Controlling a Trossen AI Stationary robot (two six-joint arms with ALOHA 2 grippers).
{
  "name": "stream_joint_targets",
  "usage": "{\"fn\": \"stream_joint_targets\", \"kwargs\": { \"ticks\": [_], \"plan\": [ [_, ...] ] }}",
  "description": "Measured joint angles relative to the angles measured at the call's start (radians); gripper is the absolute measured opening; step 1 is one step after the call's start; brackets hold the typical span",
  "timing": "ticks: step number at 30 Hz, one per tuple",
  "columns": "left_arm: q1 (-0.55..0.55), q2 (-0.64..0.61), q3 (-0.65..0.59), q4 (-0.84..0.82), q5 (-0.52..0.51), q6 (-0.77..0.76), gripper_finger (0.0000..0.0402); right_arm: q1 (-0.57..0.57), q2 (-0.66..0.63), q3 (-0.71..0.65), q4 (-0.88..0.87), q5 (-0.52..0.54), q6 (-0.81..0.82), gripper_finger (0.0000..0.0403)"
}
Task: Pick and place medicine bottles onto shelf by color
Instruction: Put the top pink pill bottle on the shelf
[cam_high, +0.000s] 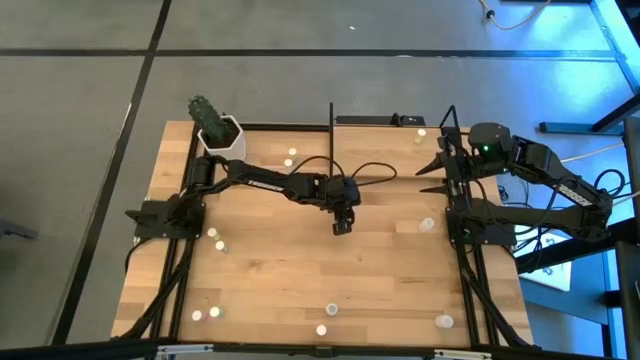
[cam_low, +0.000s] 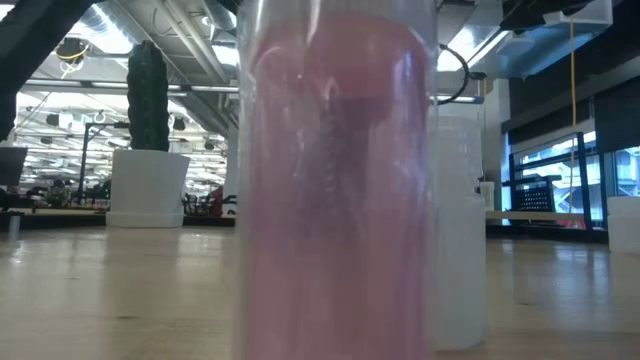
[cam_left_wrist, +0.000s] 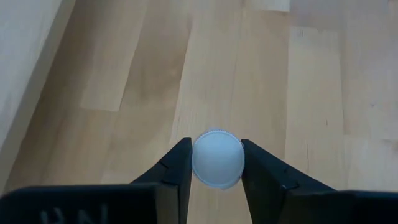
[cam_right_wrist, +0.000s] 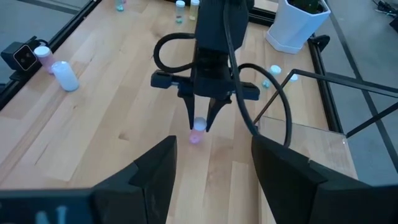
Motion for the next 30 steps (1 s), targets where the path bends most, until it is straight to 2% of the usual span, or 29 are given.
{"fn": "stream_joint_targets", "kwargs": {
  "ticks": [8, 22, 30],
  "plan": [
    [0.0, 0.0, 0.0, -0.006, 0.0, -0.022, 0.0137, 0.0, 0.0, 0.0, 0.0, 0.0, 0.0, 0.021],
    [0.0, 0.0, 0.0, -0.006, -0.019, -0.043, 0.0231, 0.0, 0.0, 0.0, 0.0, 0.0, 0.0, 0.021],
    [-0.001, -0.051, 0.0, -0.018, -0.019, -0.043, 0.0234, 0.0, 0.0, 0.0, -0.001, 0.0, 0.0, 0.021]
  ]
}}
